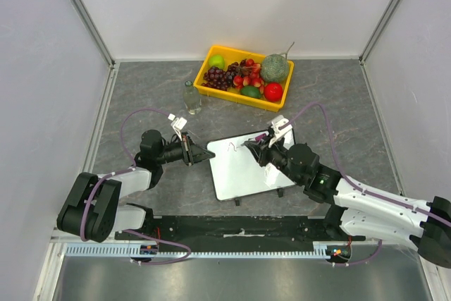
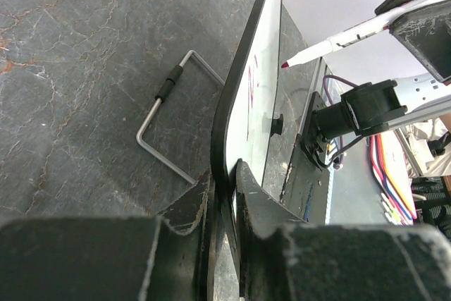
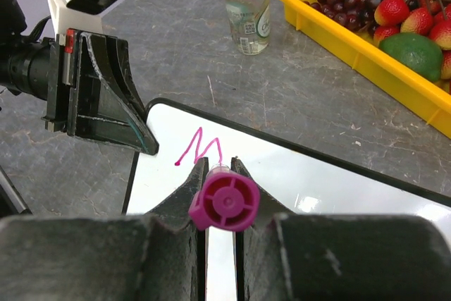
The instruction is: Write a sentence on the whiteboard
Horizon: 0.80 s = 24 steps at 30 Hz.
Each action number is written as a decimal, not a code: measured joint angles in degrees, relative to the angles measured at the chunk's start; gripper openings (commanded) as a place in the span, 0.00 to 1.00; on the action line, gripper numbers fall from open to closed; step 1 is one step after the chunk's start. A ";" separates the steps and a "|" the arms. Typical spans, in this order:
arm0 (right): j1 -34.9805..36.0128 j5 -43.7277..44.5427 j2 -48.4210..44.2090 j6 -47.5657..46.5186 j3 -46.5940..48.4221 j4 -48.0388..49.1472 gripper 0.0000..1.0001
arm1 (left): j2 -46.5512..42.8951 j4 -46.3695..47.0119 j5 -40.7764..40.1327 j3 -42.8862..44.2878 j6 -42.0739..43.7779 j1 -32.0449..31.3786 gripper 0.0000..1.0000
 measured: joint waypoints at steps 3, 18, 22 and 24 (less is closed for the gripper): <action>-0.07 0.26 0.17 0.04 0.09 0.28 0.00 | -0.02 -0.07 0.00 0.02 0.00 0.00 0.02; -0.02 3.56 4.17 -0.02 0.52 2.32 0.00 | -0.09 -0.57 -0.04 0.11 0.37 0.00 0.02; -0.04 3.10 4.57 0.02 0.52 2.84 0.00 | -0.09 -0.83 -0.07 0.22 0.39 0.00 0.02; -0.04 2.67 4.85 0.07 0.52 3.06 0.00 | -0.09 -0.94 -0.11 0.22 0.42 0.00 0.02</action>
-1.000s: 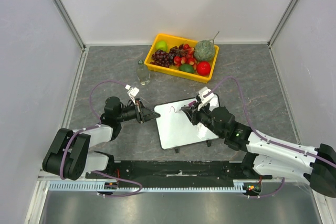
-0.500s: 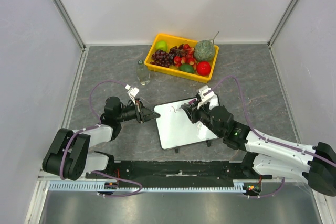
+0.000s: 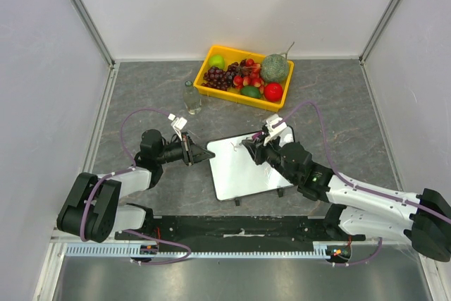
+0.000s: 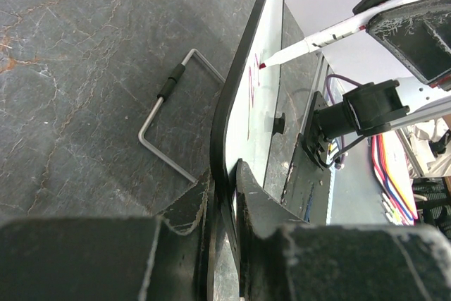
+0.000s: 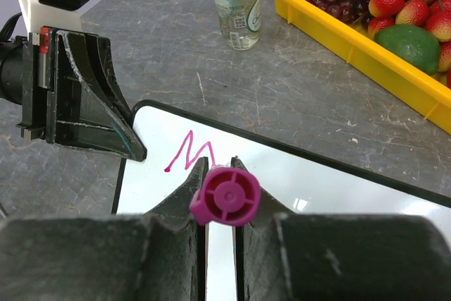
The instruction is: Write a sentence on the whiteboard
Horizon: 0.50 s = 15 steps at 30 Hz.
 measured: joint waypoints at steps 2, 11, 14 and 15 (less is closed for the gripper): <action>0.00 -0.42 0.11 0.07 0.00 0.02 0.00 | 0.00 -0.04 -0.07 0.00 0.00 0.00 0.02; 0.00 -1.07 -0.98 1.03 -1.03 -0.59 0.00 | 0.00 -0.28 -0.09 0.11 0.02 0.00 0.02; 0.00 -1.07 -1.53 1.09 -1.42 -0.87 0.00 | 0.00 -0.39 -0.11 0.13 0.02 0.00 0.02; 0.00 -1.07 -1.64 1.14 -1.55 -0.87 0.00 | 0.00 -0.42 -0.11 0.15 0.02 0.00 0.02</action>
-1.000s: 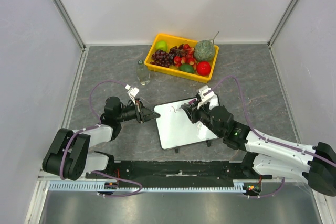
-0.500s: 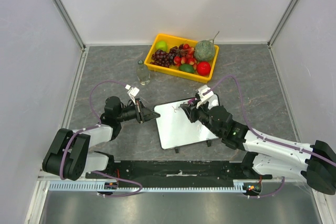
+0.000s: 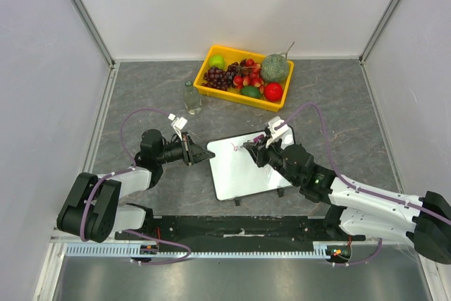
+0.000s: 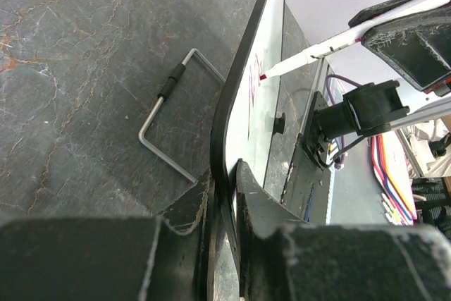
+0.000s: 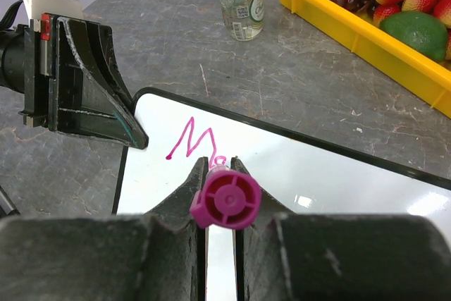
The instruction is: Write a sentence on the whiteboard
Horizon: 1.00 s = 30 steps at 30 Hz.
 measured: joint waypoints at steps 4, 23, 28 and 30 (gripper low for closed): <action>0.00 0.20 -0.26 0.20 -0.31 0.02 0.00 | 0.00 -0.02 -0.02 0.02 0.00 0.00 0.02; 0.09 3.74 -0.04 0.57 -0.28 0.98 0.00 | 0.00 -0.42 -0.17 0.04 0.02 0.00 0.02; 0.09 3.72 0.57 0.57 0.09 1.38 0.00 | -0.02 -0.44 -0.20 0.04 0.02 0.00 0.02; 0.09 3.67 0.57 0.57 0.09 1.40 0.00 | -0.02 -0.44 -0.20 0.04 0.02 0.00 0.02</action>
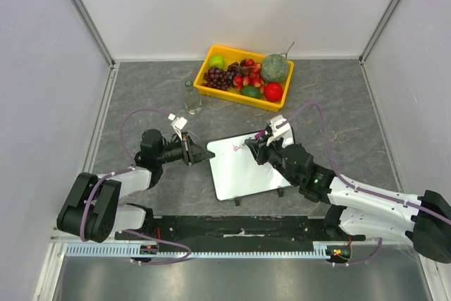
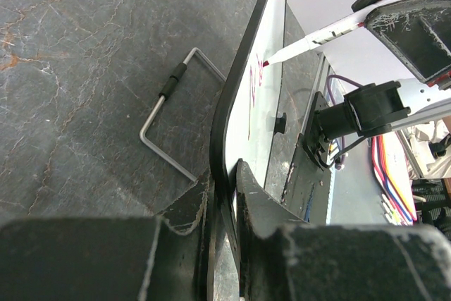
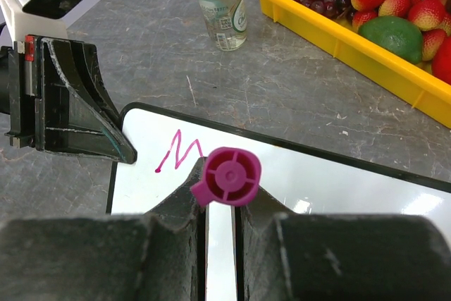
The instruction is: Write a sentence on the whiteboard
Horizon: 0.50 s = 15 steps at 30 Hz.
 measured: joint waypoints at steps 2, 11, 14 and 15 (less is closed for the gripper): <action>0.00 -0.02 0.00 0.09 0.00 0.04 0.00 | 0.00 0.00 0.02 0.00 0.00 0.00 0.02; -0.04 0.00 0.00 0.90 0.00 0.37 0.00 | -0.09 0.00 0.04 0.00 0.02 0.00 0.02; -0.04 0.00 0.02 1.09 0.00 0.44 0.00 | -0.11 0.02 0.04 0.00 0.02 0.00 0.02; -0.04 0.00 0.09 1.09 0.00 0.52 0.00 | -0.11 0.02 0.04 0.00 0.02 0.00 0.02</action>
